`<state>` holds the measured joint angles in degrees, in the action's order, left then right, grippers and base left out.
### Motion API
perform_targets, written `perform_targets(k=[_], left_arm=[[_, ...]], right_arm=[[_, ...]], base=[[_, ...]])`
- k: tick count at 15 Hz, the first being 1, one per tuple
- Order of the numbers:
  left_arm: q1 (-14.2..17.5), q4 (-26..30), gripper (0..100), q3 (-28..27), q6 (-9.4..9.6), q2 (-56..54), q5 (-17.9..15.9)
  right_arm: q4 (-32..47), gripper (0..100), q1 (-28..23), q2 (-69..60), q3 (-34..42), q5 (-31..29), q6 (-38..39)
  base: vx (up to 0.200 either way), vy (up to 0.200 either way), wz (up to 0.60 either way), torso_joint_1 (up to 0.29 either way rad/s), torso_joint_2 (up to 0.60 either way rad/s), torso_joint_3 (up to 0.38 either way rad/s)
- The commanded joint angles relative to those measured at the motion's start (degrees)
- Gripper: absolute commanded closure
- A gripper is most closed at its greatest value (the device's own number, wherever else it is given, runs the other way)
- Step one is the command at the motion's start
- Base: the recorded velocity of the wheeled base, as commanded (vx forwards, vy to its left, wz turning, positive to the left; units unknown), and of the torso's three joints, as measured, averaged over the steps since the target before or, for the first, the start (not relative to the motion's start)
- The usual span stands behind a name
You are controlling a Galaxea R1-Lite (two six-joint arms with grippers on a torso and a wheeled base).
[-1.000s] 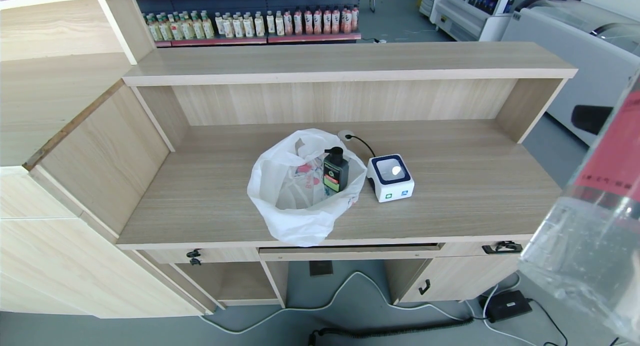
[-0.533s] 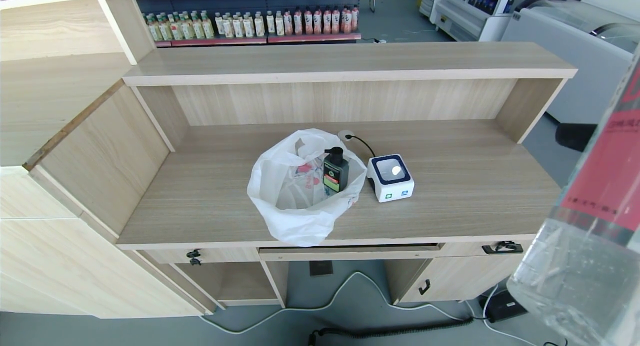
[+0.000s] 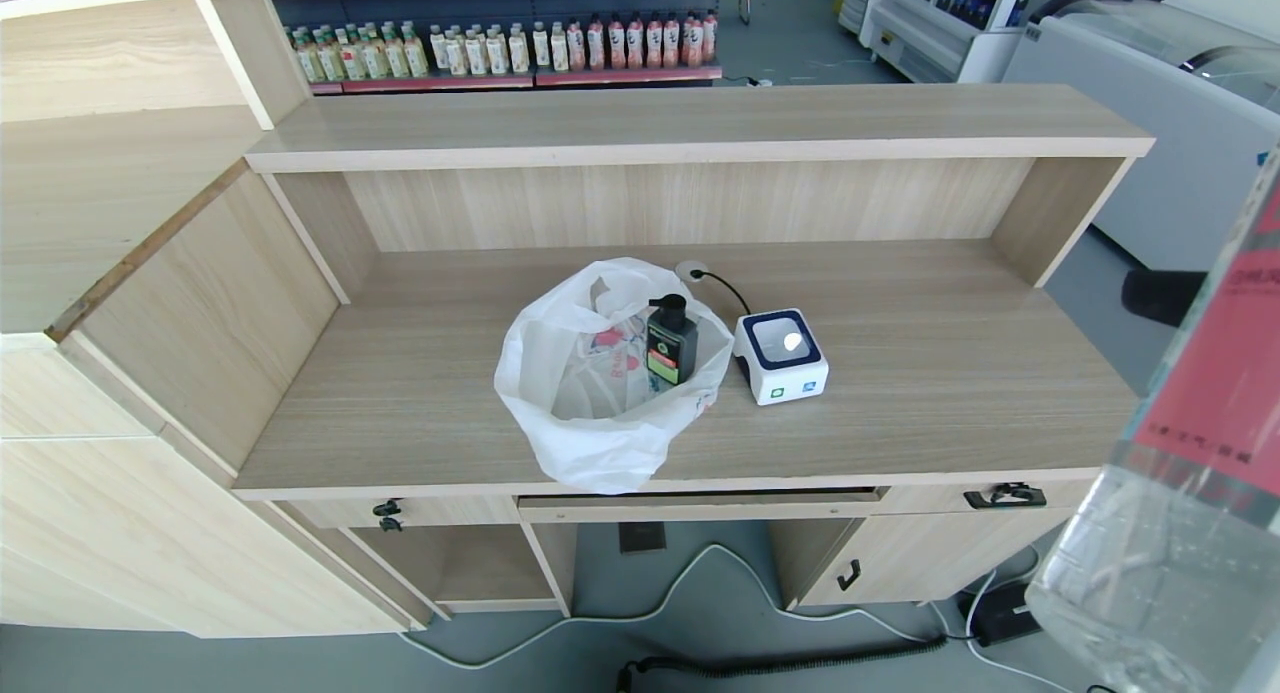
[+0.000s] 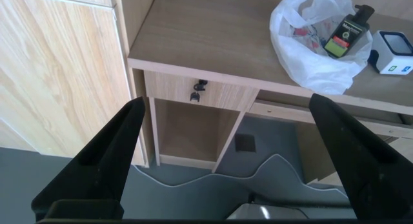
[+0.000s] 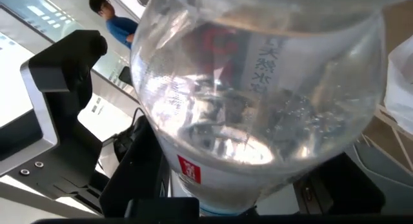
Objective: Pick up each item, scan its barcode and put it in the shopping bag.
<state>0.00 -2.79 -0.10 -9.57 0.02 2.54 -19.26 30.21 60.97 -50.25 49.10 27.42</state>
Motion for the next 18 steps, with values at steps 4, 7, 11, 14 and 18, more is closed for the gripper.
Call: perform_targets(k=[4, 7, 11, 14, 18], left_arm=[[0.0, -0.02, 0, 0.01, -0.01, -0.02, 0.01], [0.0, -0.02, 0, 0.01, -0.01, -0.02, 0.1], [0.0, -0.02, 0, 0.01, -0.01, -0.02, 0.01], [0.0, -0.02, 0, 0.01, -0.01, -0.02, 0.01], [0.0, -0.02, 0, 0.01, -0.01, -0.02, 0.01]], right_arm=[[-0.16, 100, -0.5, 0.38, 0.33, -0.5, -0.17], [-0.43, 100, -12.1, 4.69, 3.4, -3.58, -13.79], [-3.41, 100, -34.43, 13.48, 9.91, -15.35, -59.32], [-20.82, 100, -43.74, 20.86, 11.58, -15.44, -71.71], [-36.55, 100, -45.33, 27.89, 11.14, -15.53, -83.05]], base=[[0.0, 0.0, 0.0, 0.0, 0.0, 0.0], [0.0, 0.0, 0.0, 0.0, 0.0, 0.0], [0.0, 0.0, 0.0, 0.0, 0.0, 0.0], [0.0, 0.0, 0.0, 0.0, 0.0, 0.0], [0.0, 0.0, 0.0, 0.0, 0.0, 0.0]])
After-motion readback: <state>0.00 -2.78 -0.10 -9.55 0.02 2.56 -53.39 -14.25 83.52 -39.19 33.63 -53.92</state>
